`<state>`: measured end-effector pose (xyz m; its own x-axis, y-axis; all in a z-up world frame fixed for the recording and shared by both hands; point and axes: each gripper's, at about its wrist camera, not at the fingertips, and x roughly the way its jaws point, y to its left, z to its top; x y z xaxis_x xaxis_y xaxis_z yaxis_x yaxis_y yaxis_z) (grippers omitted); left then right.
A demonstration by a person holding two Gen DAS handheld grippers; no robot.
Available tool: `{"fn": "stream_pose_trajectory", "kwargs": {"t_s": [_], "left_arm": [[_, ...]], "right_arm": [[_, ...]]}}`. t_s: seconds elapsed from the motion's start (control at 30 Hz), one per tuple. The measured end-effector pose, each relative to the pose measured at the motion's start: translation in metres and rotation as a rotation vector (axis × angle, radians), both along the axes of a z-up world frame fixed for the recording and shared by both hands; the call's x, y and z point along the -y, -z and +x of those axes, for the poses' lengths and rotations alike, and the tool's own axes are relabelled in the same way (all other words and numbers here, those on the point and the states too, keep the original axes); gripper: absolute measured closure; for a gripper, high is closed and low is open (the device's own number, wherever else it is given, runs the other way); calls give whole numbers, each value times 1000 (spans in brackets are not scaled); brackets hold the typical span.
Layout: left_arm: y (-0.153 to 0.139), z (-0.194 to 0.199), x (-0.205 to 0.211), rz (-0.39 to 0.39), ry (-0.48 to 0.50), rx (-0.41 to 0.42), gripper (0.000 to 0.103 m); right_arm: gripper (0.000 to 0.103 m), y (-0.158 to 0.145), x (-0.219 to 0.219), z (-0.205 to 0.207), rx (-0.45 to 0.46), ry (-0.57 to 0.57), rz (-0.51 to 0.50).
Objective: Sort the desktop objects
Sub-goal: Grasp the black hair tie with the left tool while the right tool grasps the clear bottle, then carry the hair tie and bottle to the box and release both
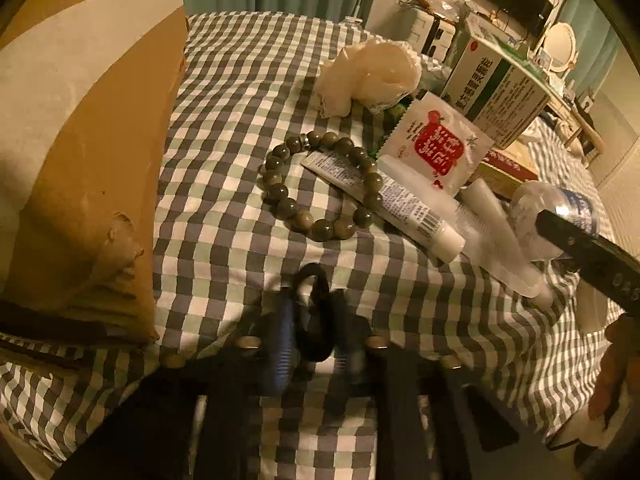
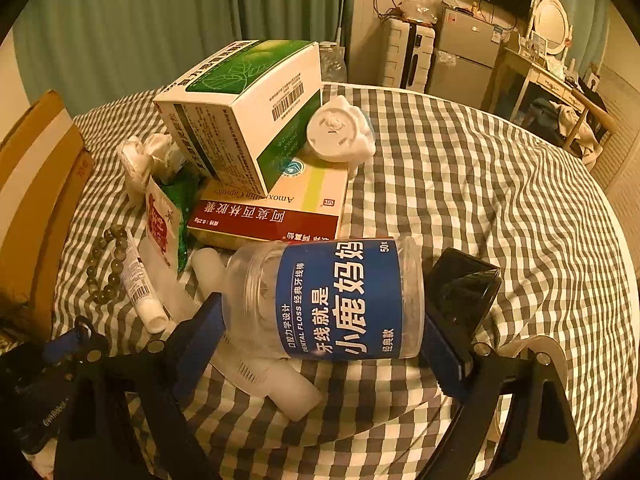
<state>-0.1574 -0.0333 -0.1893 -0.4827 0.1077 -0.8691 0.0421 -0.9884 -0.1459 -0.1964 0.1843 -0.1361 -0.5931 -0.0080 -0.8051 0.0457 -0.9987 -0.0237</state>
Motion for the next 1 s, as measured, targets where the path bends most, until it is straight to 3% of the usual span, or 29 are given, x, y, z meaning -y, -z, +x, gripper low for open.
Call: {"fn": "stream_pose_trajectory", "kwargs": {"t_s": [0.1,0.37,0.8,1.0], "left_arm": [[-4,3,5,31,-1,-9,98],[-19,19,0,17,44,-35,98],[-51,54,-13,12,89,-130,98],[-85,69,-6,38,101,-186,98]], "right_arm": [[12,-1,-3,5,-5,11,-19],[13,-10,-14,29,21,42,-144],[13,-35,-5,77,-16,28,-160],[13,-64,12,105,-66,-1,-149]]}}
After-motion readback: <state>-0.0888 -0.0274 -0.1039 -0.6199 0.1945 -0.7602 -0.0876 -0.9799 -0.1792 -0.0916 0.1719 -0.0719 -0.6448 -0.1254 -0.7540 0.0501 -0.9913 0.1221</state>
